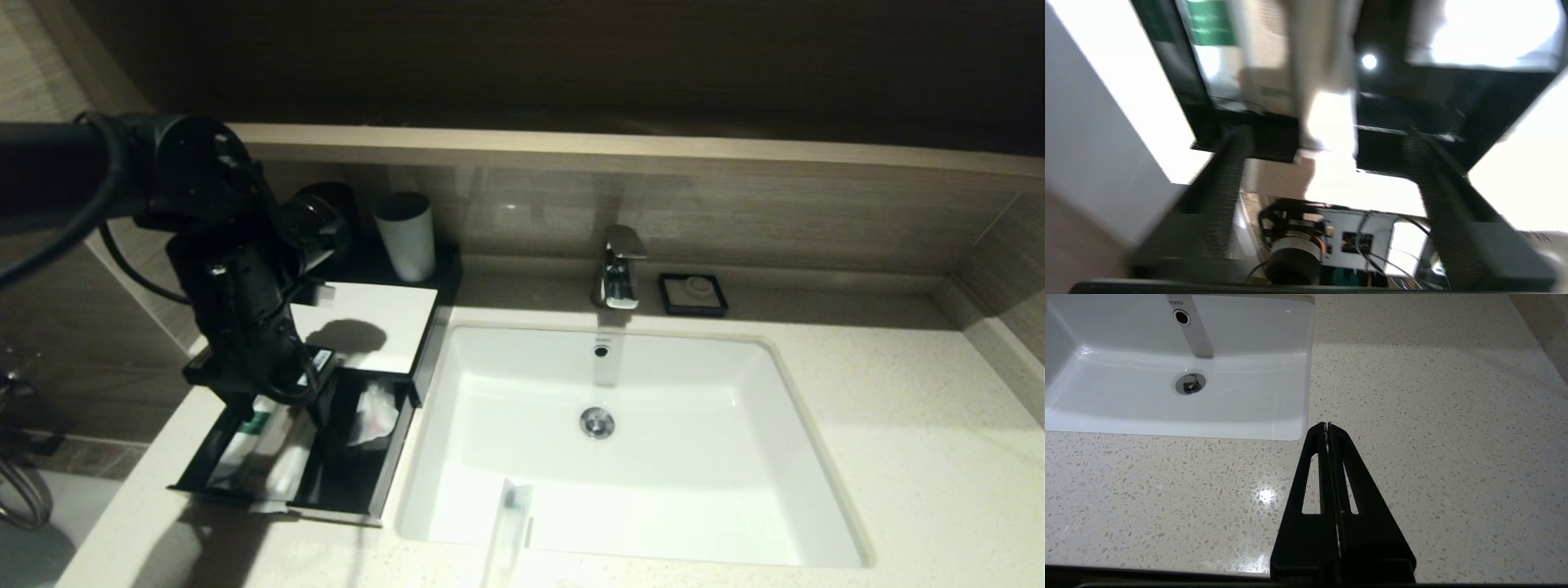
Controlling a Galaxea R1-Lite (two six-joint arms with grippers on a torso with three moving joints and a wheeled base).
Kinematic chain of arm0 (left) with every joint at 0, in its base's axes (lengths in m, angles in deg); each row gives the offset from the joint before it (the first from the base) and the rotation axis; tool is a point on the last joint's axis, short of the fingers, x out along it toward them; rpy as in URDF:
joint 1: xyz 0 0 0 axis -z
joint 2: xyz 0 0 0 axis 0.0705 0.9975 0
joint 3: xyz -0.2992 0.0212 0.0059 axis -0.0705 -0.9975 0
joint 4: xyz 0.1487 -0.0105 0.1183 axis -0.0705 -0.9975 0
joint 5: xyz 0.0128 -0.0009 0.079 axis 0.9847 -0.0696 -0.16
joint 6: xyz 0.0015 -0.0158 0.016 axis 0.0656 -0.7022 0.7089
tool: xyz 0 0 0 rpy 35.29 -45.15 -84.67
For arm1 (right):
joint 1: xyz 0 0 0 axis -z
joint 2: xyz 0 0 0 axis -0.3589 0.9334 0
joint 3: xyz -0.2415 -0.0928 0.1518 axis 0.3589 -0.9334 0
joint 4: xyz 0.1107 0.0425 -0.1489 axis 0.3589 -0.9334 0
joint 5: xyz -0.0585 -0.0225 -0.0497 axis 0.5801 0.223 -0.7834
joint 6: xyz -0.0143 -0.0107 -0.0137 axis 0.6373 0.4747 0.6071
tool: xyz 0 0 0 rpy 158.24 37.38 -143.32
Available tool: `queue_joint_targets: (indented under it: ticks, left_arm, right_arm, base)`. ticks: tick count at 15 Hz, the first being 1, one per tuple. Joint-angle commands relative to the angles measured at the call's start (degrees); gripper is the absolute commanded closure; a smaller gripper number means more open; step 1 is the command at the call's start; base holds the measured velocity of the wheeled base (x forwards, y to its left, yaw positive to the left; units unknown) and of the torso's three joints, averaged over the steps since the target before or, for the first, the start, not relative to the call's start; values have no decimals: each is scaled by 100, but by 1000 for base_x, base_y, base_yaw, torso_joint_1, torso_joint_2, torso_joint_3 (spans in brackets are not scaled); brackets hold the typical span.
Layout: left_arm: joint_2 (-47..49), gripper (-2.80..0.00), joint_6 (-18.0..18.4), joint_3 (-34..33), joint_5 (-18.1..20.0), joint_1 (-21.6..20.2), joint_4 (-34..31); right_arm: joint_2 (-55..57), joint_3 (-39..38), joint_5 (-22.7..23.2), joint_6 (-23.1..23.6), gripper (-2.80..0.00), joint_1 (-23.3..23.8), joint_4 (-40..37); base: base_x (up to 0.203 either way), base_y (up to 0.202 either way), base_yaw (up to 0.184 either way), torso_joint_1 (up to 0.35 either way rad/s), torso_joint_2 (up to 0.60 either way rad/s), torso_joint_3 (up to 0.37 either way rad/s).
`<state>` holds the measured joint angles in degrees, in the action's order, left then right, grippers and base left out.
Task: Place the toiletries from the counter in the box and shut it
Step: Place the bathroom toiletry into the drawer
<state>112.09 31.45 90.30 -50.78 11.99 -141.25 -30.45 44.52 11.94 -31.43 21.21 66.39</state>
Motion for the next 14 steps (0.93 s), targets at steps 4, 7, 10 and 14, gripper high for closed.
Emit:
queue_joint_targets:
  ticks: [4,7,10,14]
  left_arm:
    - [-17,0,-14,-252,282,14,-59]
    - [39,0,-14,-419,267,14,-68]
    - [165,0,-23,-481,273,5,-59]
    - [194,0,-23,-497,258,5,-77]
  right_arm:
    - [-4,-1,0,2,0,-1,0]
    - [-4,-1,0,-6,0,-1,0]
    - [-4,-1,0,1,0,-1,0]
    - [-4,-1,0,2,0,-1,0]
  base:
    - [0,0,0,0,0,0]
    - [0,0,0,0,0,0]
    - [0,0,0,0,0,0]
    - [0,0,0,0,0,0]
